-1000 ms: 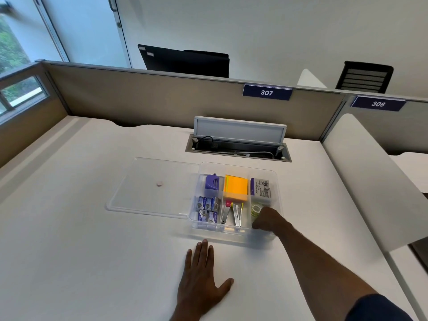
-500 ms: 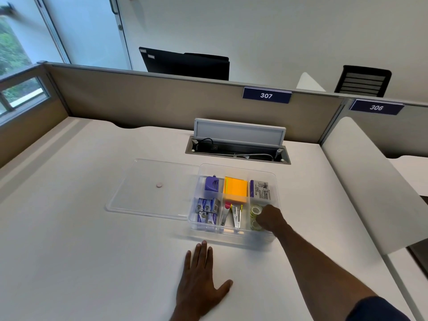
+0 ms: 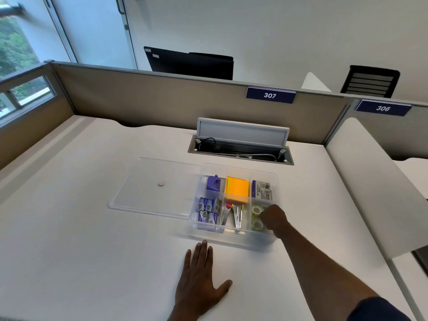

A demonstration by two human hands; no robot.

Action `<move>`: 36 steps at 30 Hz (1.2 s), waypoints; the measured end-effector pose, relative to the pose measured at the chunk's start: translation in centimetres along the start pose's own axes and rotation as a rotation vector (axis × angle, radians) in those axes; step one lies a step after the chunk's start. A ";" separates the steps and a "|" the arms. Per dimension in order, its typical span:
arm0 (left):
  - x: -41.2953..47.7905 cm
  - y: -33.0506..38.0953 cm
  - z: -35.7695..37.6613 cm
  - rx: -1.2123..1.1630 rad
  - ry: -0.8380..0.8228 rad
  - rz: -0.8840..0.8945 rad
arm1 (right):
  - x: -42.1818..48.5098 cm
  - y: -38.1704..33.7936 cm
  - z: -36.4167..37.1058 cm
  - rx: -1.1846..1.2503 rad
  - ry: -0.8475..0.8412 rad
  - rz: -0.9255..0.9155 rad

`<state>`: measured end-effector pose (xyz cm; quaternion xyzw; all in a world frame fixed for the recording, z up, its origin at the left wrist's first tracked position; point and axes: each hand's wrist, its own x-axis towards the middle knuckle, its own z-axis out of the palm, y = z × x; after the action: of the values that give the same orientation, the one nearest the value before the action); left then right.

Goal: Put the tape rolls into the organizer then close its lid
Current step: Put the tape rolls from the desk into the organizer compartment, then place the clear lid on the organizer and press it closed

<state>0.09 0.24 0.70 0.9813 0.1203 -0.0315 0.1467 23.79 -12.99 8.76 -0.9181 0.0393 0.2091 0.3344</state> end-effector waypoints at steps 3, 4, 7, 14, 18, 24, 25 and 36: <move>0.0 0.0 0.0 0.003 -0.002 -0.004 | 0.0 0.0 0.0 -0.060 0.050 -0.041; -0.1 -0.1 0.1 0.003 -0.001 -0.003 | -0.1 -0.1 -0.1 -0.098 0.079 -0.074; 0.1 0.0 0.2 -0.007 -0.012 -0.008 | -0.7 -0.5 -0.6 -0.173 0.177 -0.201; 0.3 0.0 0.4 -0.047 0.005 -0.015 | -1.7 -2.6 -0.4 -0.150 0.357 -0.441; 0.4 -0.7 0.3 -0.212 0.049 -0.068 | -2.1 -5.1 0.8 -0.159 0.364 -0.566; 2.3 -2.9 -2.5 -0.664 0.447 -0.516 | -2.2 -10.0 3.7 -0.181 0.231 -0.646; 3.0 -3.8 -3.5 -0.726 0.482 -0.602 | -2.1 -10.9 4.4 -0.189 0.203 -0.644; 10.2 -12.8 -11.3 -1.191 0.518 -1.247 | -0.4 -19.8 11.7 -0.327 -0.054 -0.620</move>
<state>7.15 17.76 6.94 0.4757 0.6567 0.1845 0.5554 23.44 9.71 12.71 -0.9220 -0.2841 0.1252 0.2314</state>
